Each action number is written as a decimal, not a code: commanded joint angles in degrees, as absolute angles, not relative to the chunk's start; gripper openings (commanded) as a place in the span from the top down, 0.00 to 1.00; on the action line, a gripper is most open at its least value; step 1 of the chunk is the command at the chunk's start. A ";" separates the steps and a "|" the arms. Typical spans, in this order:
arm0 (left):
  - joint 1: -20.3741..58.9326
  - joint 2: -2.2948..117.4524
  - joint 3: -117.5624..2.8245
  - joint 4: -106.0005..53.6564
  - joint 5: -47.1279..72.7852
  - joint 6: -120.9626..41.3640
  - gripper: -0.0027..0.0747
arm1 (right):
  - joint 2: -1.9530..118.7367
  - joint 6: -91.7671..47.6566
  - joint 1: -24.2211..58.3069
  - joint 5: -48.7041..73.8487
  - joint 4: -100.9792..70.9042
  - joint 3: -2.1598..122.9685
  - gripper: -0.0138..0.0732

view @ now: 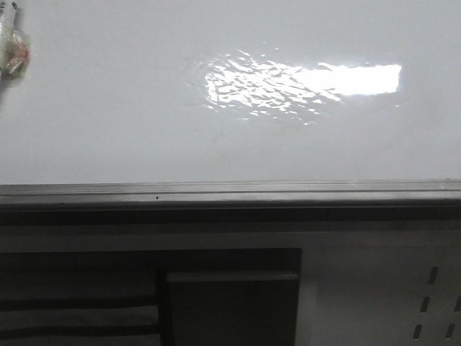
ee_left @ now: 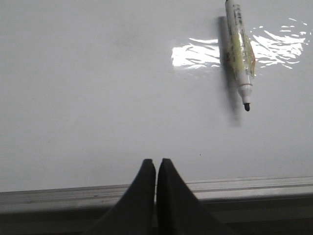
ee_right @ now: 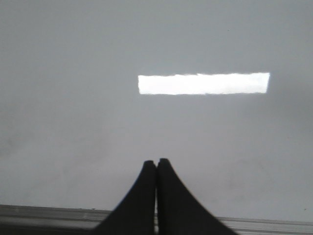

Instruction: Write number 4 on whiteboard

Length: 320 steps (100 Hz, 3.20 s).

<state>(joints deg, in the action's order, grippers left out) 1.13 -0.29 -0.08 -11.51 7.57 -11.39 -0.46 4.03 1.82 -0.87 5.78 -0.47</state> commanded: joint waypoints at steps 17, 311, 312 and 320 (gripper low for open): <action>1.46 -1.88 1.34 -12.06 3.25 -11.29 0.99 | -1.73 3.89 1.52 -5.64 6.11 -1.67 0.92; 1.46 21.02 -33.98 -17.84 23.45 -11.29 0.99 | 15.43 3.79 1.52 25.93 10.58 33.99 0.92; 1.46 21.02 -33.98 -17.84 23.45 -11.29 0.99 | 15.43 3.79 1.52 25.93 10.58 33.99 0.92; 1.46 21.02 -33.98 -17.84 23.45 -11.29 0.99 | 15.43 3.79 1.52 26.04 10.58 33.68 0.92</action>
